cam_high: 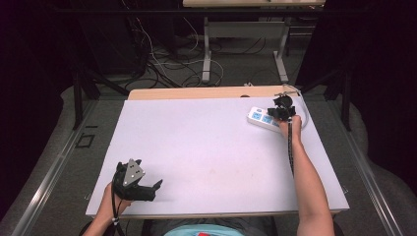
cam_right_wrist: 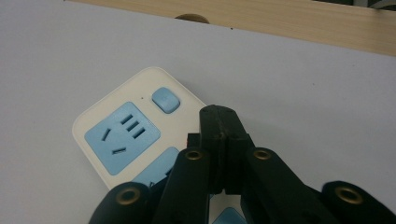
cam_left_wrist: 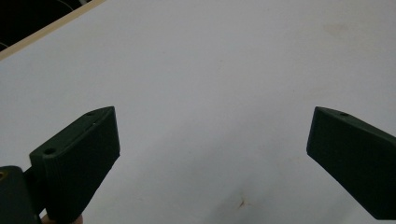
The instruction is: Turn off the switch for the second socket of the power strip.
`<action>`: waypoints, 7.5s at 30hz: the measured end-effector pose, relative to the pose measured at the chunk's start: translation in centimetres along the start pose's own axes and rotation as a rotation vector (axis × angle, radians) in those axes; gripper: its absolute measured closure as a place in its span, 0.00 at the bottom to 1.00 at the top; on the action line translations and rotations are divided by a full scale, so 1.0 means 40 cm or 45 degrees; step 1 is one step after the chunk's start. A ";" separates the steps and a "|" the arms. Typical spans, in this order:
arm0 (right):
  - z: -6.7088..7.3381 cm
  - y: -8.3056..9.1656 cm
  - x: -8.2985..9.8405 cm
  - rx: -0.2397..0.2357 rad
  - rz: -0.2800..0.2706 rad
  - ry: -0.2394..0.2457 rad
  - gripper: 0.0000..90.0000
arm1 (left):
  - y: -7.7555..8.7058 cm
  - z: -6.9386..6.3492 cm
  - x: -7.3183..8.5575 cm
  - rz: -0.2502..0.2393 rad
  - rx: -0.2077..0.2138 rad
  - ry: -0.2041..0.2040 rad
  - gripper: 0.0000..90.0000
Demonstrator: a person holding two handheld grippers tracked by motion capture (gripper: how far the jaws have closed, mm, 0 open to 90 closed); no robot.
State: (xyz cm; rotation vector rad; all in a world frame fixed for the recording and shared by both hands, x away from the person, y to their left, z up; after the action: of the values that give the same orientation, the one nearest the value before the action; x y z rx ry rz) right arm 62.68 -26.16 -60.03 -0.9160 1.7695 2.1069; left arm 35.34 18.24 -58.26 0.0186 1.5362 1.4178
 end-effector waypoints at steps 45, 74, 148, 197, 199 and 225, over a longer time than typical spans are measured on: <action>-0.004 -0.002 0.002 -0.030 -0.013 -0.025 1.00 | -0.001 0.000 0.001 0.007 -0.005 -0.007 0.03; 0.002 0.007 -0.007 0.009 -0.030 0.011 1.00 | 0.001 0.004 0.000 0.002 -0.016 -0.011 0.03; 0.215 0.234 0.185 -0.365 0.061 0.343 0.02 | 0.006 0.003 0.003 0.001 -0.011 -0.012 0.03; 0.328 0.350 0.397 -0.362 0.048 0.548 0.00 | 0.005 0.002 0.003 0.003 -0.014 -0.011 0.03; 0.330 0.355 0.404 -0.359 0.053 0.552 0.00 | 0.005 0.002 0.003 0.004 -0.014 -0.011 0.03; 0.334 0.366 0.474 -0.309 0.054 0.584 0.00 | 0.004 -0.001 0.003 0.007 -0.010 -0.013 0.03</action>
State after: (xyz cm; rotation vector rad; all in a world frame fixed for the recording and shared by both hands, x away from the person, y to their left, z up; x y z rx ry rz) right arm 35.81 -20.86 -58.76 -1.5439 1.7571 2.3122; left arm 35.17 18.33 -58.23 0.0249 1.5233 1.4264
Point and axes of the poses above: each handheld gripper's, and its own axes: y roughly backward along the jaws, x roughly out of its underside, z roughly to its left, the point moved 10 cm from there along -y, roughly forward along the jaws, and after that the axes turned 12 degrees about z, right-handed, at the moved point
